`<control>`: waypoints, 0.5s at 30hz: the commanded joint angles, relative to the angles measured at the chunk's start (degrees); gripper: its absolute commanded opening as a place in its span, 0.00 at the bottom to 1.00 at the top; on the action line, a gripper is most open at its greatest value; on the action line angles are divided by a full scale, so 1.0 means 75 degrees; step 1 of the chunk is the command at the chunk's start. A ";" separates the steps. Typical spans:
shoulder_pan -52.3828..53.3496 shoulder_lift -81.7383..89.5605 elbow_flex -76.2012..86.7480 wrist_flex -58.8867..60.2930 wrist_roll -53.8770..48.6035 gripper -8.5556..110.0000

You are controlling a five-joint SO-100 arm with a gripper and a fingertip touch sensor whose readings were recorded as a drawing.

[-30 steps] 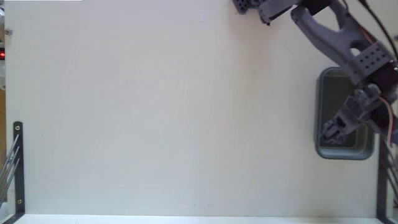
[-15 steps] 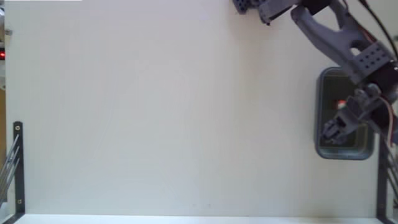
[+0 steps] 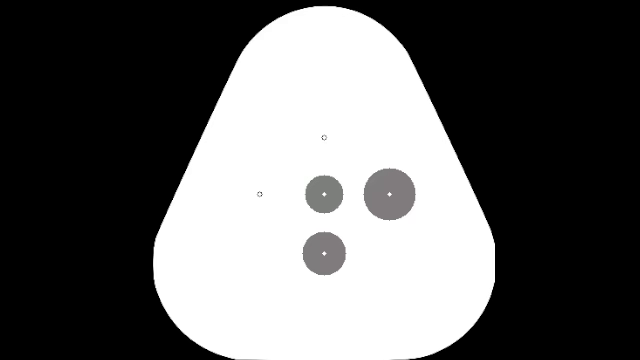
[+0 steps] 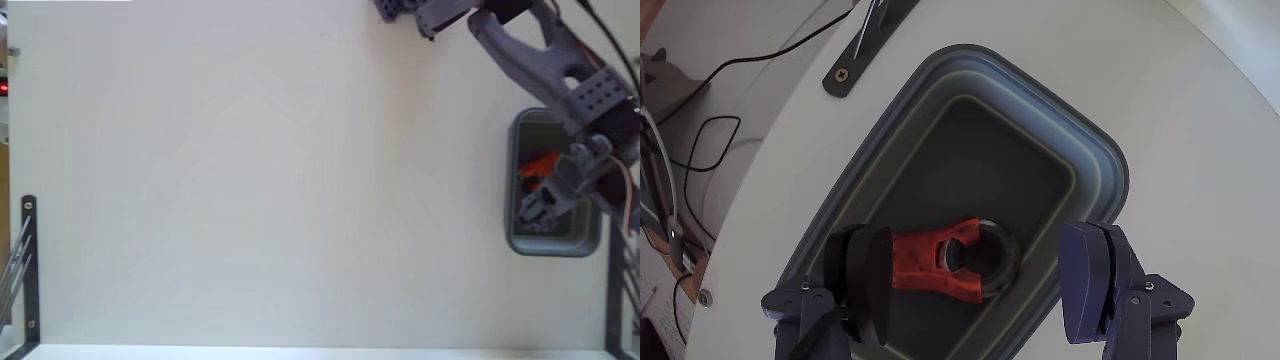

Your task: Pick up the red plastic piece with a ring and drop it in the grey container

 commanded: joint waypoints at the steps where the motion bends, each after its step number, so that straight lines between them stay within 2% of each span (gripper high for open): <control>1: -0.0111 0.0735 0.0096 -0.0064 0.0023 1.00; 15: 0.0327 0.1309 0.0666 -0.0061 0.0023 1.00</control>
